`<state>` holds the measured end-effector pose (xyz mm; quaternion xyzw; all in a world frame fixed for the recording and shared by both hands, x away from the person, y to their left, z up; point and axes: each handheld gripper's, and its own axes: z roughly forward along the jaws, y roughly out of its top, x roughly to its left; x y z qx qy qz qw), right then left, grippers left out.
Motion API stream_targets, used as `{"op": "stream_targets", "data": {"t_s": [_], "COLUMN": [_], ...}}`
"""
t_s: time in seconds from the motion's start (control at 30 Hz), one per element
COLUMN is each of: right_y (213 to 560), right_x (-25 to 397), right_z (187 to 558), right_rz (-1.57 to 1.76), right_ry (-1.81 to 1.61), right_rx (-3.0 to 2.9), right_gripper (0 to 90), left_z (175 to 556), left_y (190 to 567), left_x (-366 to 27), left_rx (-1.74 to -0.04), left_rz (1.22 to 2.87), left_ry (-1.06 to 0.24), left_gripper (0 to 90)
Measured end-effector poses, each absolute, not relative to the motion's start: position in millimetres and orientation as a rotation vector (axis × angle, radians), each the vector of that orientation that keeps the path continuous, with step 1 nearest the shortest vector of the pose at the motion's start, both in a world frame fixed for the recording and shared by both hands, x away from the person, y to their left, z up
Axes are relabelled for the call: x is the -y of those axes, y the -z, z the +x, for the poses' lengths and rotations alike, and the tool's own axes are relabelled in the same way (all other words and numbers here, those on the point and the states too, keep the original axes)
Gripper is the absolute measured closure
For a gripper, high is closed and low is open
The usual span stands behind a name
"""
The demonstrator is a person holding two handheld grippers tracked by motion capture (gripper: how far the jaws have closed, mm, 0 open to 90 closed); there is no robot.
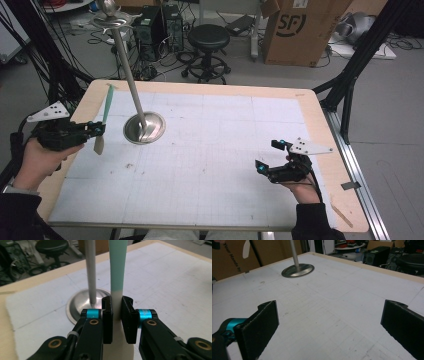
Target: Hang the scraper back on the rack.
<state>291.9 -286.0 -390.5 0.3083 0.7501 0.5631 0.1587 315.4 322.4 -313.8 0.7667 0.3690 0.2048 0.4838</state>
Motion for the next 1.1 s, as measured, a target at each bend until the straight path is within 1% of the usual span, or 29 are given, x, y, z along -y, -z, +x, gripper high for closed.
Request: {"op": "stream_targets", "data": {"t_s": [0.17,0.43,0.6,0.9,1.1], "right_y": [390,390,390,387,386], "right_x": [286,287,287,287,287], "right_z": [291,291,292,289,288], "right_rz": [0.889,0.886,0.886,0.871,0.851], "right_ry": [-1.61,-1.612,-1.611,-1.632,-1.642], "right_rx": [-2.147,-2.144,-2.143,-2.118,-2.123], "right_gripper": [0.6,0.6,0.6,0.6,0.6], "left_z": [318,330,337,337,335], "left_y": [299,277,266,259,249], "left_x": [-320,-327,-333,-342,-348], "left_rx": [-0.876,-0.84,-0.835,-0.847,-0.835], "left_rz": [1.839,1.739,1.729,1.703,1.671], "left_ry": [-0.532,-0.493,-0.514,-0.53,-0.55], "left_gripper": [80.6,80.5,80.5,80.5,80.5]}}
